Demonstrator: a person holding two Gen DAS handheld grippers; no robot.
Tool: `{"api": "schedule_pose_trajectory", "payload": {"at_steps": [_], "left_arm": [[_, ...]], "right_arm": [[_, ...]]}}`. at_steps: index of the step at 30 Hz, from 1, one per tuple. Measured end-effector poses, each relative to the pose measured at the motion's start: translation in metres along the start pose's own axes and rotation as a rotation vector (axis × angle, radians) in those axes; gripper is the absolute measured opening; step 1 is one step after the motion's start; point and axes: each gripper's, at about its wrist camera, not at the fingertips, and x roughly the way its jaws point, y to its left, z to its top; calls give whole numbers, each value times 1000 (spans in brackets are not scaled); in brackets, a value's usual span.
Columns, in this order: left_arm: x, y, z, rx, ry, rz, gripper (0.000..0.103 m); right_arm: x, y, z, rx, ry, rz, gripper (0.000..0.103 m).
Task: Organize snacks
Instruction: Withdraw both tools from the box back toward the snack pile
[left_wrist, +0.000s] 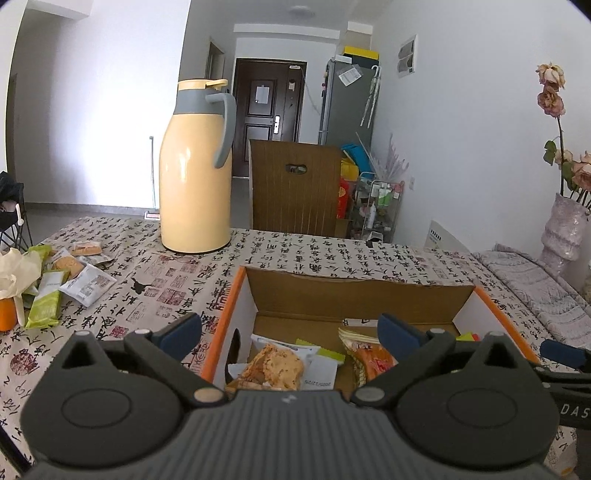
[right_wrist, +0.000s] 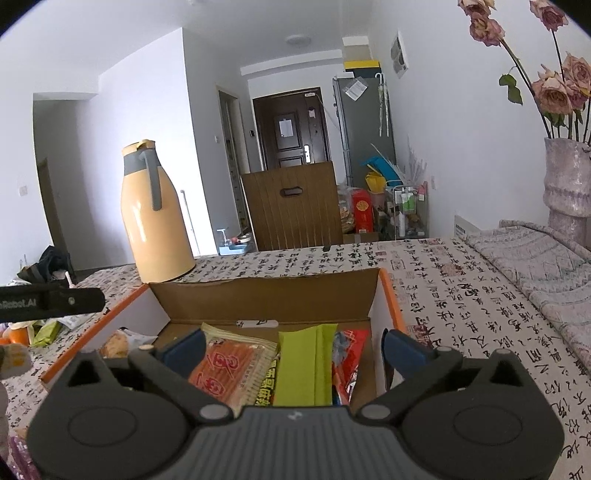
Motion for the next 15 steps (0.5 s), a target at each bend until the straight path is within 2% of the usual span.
{"api": "schedule_pose_trajectory", "payload": {"at_steps": [8,15], "left_arm": [[-9,0,6,-17,-15,5,103],[-31,-2,11,-11,-39,-3,103]], "right_arm": [[-3,2,6,-10,-9,-10,103],[-23,7,17,-29,-43,-13,103]]}}
